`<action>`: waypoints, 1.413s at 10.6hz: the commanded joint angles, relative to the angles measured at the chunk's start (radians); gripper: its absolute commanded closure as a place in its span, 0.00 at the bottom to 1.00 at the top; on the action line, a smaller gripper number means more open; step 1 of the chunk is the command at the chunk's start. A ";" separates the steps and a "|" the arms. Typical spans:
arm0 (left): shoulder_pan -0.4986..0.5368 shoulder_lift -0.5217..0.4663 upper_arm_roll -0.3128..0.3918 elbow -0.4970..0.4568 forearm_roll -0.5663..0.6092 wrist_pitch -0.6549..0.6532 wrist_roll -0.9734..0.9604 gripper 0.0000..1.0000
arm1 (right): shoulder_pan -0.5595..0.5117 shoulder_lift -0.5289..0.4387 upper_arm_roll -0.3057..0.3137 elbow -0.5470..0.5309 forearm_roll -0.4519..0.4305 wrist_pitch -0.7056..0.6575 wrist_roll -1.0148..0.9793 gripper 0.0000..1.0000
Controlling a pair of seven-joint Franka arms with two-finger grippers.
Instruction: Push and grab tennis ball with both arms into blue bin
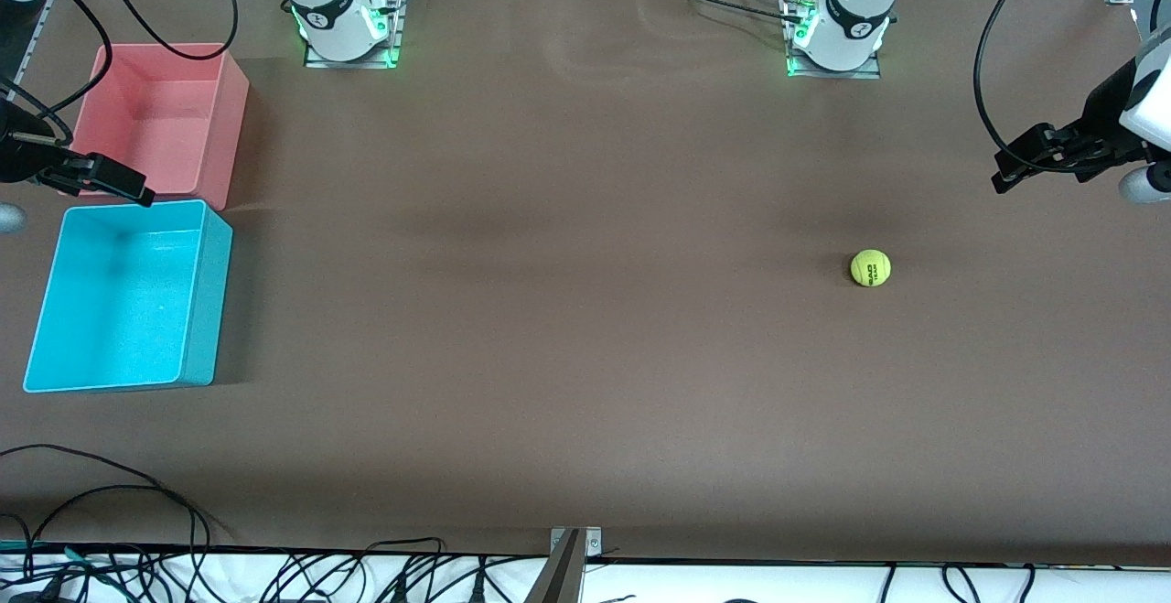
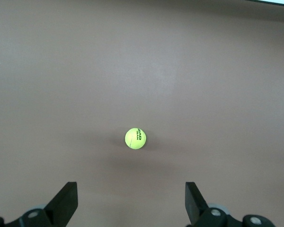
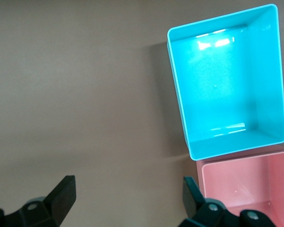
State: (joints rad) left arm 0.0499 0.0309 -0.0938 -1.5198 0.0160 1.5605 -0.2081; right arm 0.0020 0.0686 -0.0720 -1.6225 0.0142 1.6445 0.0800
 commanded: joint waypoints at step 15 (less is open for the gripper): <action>-0.001 0.006 -0.003 0.016 0.013 -0.002 0.000 0.00 | -0.003 -0.015 -0.011 0.010 -0.016 -0.015 -0.017 0.00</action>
State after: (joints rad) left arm 0.0498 0.0309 -0.0940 -1.5198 0.0160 1.5605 -0.2081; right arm 0.0015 0.0606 -0.0845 -1.6221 0.0126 1.6444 0.0742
